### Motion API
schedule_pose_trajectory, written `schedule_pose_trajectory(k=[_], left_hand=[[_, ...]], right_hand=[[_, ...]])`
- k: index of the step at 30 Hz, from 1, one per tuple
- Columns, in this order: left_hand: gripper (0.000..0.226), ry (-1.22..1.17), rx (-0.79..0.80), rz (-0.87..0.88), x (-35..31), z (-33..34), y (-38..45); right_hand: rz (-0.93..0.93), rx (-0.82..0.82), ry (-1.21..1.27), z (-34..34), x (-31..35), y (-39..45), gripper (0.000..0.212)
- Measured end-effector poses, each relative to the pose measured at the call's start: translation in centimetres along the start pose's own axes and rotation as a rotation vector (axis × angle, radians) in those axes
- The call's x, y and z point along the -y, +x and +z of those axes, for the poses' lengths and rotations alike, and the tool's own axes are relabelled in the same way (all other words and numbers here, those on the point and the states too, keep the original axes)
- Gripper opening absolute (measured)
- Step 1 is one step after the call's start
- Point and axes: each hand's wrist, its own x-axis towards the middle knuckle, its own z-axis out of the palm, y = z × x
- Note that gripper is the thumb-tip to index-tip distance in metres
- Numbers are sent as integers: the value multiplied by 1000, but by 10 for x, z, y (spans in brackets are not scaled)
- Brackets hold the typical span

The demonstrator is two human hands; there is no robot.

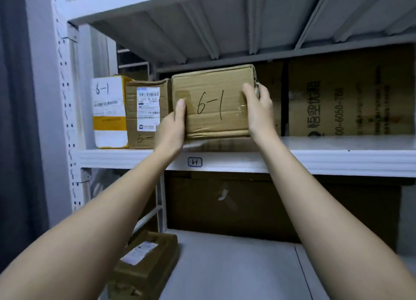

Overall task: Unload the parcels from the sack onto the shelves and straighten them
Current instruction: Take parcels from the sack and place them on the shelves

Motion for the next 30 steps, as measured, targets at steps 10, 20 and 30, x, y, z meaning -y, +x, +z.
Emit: schedule_pose_trajectory(k=[10, 20, 30], left_hand=[[55, 100, 96, 176, 41, -4, 17], [60, 220, 86, 209, 67, -11, 24], [47, 296, 140, 240, 86, -31, 32]], right_hand=[[-7, -131, -87, 26, -28, -12, 45], [-53, -75, -181, 38, -49, -13, 51], [220, 285, -584, 17, -40, -6, 56]])
